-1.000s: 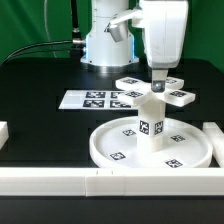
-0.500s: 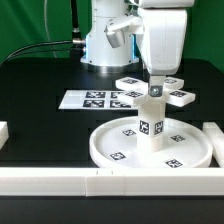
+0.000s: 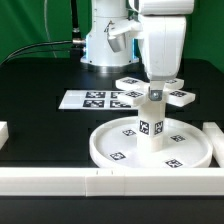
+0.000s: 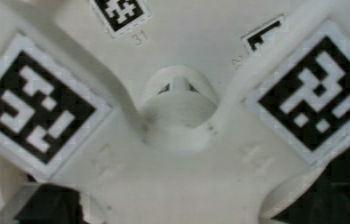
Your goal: Assemble round table
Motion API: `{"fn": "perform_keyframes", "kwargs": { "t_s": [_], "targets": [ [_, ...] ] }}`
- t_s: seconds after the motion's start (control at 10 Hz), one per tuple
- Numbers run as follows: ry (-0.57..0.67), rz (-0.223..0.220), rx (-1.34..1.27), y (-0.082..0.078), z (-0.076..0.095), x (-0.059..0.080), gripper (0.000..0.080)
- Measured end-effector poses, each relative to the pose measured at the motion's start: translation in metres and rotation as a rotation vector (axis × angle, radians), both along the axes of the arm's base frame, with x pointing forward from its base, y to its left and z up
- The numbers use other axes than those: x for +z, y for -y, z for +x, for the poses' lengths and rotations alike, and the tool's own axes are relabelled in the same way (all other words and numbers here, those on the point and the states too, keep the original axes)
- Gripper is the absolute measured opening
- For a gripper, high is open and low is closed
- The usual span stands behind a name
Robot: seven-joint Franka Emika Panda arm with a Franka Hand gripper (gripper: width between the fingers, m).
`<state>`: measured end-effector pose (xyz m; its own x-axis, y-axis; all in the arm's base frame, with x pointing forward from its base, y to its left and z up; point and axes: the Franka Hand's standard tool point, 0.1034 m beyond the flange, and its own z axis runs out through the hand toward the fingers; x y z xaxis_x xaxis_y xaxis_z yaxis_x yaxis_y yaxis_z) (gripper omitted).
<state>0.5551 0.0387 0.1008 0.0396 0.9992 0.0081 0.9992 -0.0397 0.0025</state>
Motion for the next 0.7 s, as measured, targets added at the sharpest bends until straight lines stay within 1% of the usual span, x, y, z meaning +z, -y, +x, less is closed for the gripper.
{"fn": "perform_keyframes", "kwargs": {
  "t_s": [0.1, 0.2, 0.3, 0.6, 0.7],
  "targets": [
    [0.0, -0.001, 0.0, 0.0007, 0.0001, 0.0, 0.0639],
    [0.001, -0.001, 0.0, 0.001, 0.0005, 0.0003, 0.0473],
    [0.001, -0.002, 0.0, 0.0017, 0.0006, 0.0003, 0.0438],
    [-0.001, -0.003, -0.037, 0.0032, 0.0007, 0.0002, 0.0438],
    [-0.001, -0.003, -0.127, 0.0032, 0.0007, 0.0002, 0.0438]
  ]
}}
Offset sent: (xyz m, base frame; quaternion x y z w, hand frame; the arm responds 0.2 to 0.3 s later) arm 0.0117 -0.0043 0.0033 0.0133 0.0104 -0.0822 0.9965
